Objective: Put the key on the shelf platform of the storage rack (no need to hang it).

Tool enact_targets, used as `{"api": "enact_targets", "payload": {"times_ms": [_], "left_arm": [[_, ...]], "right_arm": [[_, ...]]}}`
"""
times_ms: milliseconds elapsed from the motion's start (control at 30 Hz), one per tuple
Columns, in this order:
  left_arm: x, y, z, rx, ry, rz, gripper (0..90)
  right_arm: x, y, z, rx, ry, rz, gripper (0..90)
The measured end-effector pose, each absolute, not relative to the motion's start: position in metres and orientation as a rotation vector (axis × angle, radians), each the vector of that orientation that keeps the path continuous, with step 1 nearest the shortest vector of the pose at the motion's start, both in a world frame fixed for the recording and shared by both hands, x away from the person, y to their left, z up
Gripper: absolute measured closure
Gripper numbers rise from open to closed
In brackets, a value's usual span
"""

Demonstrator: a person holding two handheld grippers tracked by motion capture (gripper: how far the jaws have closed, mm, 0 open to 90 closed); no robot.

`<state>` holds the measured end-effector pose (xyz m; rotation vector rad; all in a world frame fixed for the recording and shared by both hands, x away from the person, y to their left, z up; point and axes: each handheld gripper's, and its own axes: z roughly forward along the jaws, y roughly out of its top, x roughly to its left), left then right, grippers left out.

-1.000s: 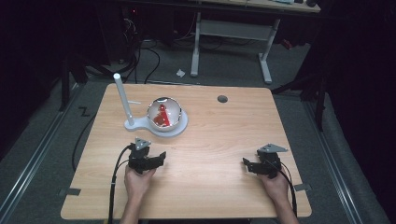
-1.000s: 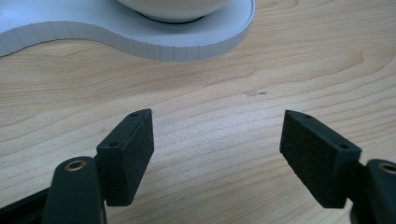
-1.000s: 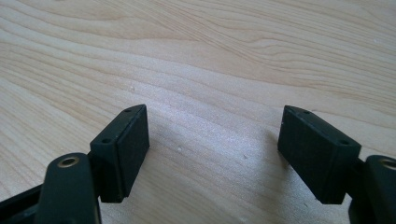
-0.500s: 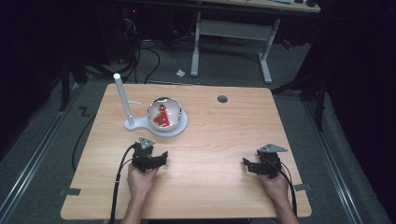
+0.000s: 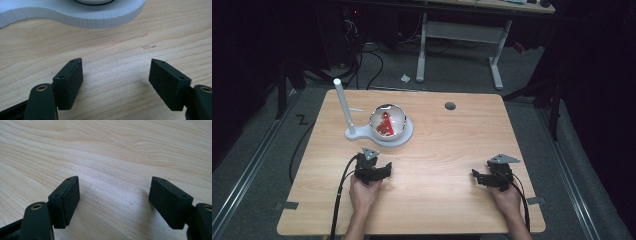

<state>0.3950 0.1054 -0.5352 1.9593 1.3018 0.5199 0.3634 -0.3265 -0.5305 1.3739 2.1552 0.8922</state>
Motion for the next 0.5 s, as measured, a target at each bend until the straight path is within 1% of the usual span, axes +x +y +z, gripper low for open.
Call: {"api": "enact_targets", "payload": {"times_ms": [200, 333, 500], "left_arm": [[0.3945, 0.1021, -0.5354, 1.985, 1.294, 0.550, 28.3], [0.3939, 0.1015, -0.5353, 1.990, 1.285, 0.553, 31.1], [0.3938, 0.1013, -0.5354, 1.989, 1.286, 0.557, 31.2]], "right_arm": [[0.3633, -0.3265, -0.5307, 1.374, 2.153, 0.893, 24.8], [0.3633, -0.3264, -0.5307, 1.375, 2.153, 0.893, 24.8], [0.3632, -0.3264, -0.5307, 1.375, 2.154, 0.893, 24.8]]}}
